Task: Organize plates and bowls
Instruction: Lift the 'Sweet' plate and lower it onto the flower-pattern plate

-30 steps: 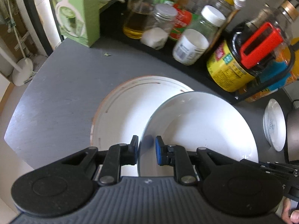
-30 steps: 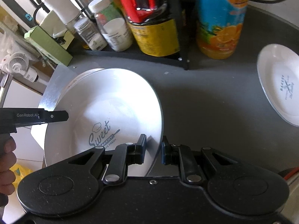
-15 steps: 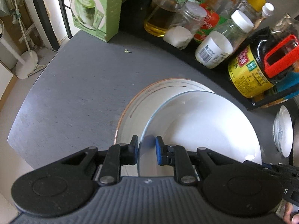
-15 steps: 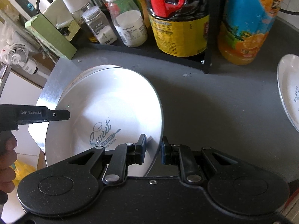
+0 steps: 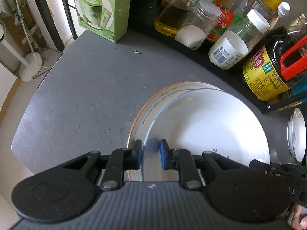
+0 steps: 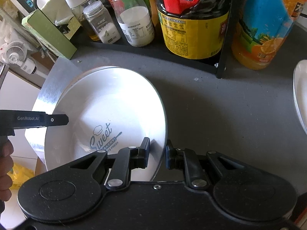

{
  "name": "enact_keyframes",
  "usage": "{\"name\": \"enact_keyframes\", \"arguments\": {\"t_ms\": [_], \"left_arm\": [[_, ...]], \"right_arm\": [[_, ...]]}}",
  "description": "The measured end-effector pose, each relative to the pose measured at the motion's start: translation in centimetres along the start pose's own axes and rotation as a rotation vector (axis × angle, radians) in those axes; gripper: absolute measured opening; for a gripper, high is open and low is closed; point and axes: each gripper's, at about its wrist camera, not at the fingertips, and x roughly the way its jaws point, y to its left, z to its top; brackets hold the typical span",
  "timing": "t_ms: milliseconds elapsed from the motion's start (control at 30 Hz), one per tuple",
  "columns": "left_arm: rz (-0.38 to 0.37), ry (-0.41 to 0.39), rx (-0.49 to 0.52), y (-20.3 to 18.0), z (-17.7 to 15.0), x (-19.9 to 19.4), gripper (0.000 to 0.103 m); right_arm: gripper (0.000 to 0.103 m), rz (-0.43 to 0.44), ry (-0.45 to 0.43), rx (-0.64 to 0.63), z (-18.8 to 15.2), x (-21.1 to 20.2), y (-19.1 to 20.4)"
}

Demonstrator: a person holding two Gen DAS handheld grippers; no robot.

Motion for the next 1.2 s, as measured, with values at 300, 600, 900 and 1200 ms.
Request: {"name": "enact_keyframes", "arguments": {"t_ms": [300, 600, 900, 1200], "left_arm": [[0.029, -0.008, 0.000, -0.3, -0.1, -0.6, 0.018], [0.071, -0.069, 0.046, -1.4, -0.2, -2.2, 0.022], [0.120, -0.069, 0.048, -1.2, -1.0, -2.1, 0.040], [0.126, -0.050, 0.011, 0.0, -1.5, -1.8, 0.040]], "right_arm": [[0.015, 0.021, -0.008, 0.009, -0.3, -0.1, -0.6], [0.015, 0.034, -0.007, 0.020, -0.2, 0.0, -0.6], [0.016, 0.054, -0.036, 0.026, -1.2, -1.5, -1.5], [0.010, 0.065, -0.031, 0.007, -1.7, -0.9, -0.7]]}}
